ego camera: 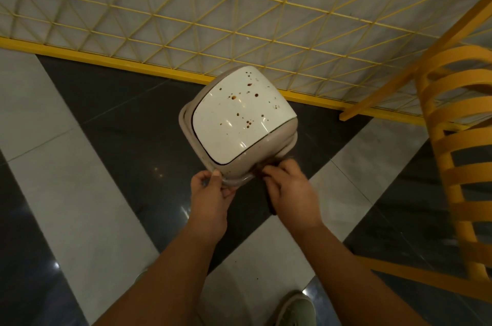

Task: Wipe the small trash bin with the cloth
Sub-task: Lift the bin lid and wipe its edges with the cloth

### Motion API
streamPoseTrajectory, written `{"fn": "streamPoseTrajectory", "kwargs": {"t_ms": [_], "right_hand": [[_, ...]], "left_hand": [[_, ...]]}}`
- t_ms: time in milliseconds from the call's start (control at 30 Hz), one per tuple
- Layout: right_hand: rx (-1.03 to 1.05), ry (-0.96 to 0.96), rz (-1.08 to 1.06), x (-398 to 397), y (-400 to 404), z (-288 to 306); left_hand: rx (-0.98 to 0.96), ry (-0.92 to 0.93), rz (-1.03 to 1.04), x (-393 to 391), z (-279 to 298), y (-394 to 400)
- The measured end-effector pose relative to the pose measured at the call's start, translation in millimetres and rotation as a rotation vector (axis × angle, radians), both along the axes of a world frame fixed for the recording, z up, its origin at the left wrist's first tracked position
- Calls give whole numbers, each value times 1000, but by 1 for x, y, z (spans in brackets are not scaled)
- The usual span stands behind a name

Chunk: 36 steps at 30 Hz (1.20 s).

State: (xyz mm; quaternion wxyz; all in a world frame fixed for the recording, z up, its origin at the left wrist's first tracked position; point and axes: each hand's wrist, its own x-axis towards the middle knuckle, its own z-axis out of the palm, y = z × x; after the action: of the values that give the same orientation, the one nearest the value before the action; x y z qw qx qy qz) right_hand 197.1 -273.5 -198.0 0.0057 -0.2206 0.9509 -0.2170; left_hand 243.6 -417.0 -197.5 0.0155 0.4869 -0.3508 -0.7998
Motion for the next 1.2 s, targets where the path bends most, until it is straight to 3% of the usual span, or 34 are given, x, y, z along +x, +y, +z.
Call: {"fn": "streamPoseTrajectory", "kwargs": {"t_ms": [133,333,400,467,567,767,967,1200], "right_hand": [[-47,-52,-332,-25,21,-1],[5,10,104,22,-7,1],[2,28,135,9,-2,0],[-54,3,-35,-6,11,2],[-135,-189,-428,-29,27,2],[-317,-307,-587,-26,22,-1],[-218,-150,-406,-3,10,-1],[115,-6,91,12,-2,0]], "left_hand": [[25,-24,-31,-1,-5,-1],[20,21,-23,-1,-3,-1],[20,27,-44,-2,-4,-5],[51,8,-55,-5,-4,-10],[124,-32,-53,-4,-8,-17],[249,-32,150,6,0,-1],[207,84,83,-6,8,44],[49,103,92,-7,-1,43]]}}
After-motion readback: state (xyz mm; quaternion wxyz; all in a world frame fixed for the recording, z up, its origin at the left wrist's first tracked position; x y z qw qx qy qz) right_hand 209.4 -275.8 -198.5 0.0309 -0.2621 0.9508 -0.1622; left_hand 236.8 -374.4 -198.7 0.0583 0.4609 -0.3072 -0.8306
